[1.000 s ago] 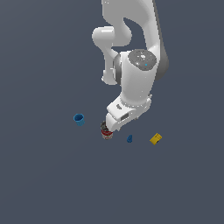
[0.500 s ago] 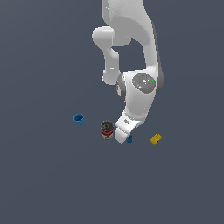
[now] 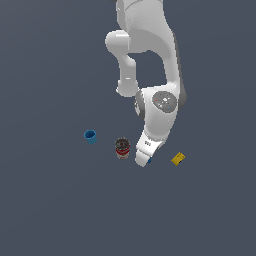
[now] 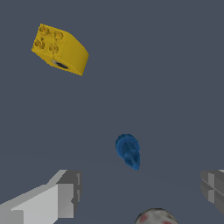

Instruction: Pick up a designated object from a clutter of objects.

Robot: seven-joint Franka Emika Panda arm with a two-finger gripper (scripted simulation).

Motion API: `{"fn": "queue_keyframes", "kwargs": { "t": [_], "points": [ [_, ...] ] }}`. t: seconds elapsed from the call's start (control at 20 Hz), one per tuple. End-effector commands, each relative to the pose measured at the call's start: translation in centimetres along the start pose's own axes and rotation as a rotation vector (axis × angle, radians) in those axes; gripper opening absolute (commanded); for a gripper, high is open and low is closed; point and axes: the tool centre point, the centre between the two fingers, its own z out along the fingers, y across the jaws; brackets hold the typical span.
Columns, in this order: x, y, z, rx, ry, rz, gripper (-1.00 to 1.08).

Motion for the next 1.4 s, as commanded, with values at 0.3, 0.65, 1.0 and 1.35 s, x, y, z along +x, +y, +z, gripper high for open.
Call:
{"fn": "queue_keyframes", "kwargs": {
  "t": [0.3, 0.65, 1.0, 1.35],
  "points": [
    [0.0, 0.0, 1.6, -0.001, 0.001, -0.002, 1.00],
    [0.0, -0.1, 4.6, -0.001, 0.001, -0.005, 1.00],
    [0.0, 0.0, 5.1, -0.001, 0.001, -0.005, -1.00],
    [0.0, 0.0, 5.1, -0.001, 0.001, -0.005, -1.00]
  ]
}}
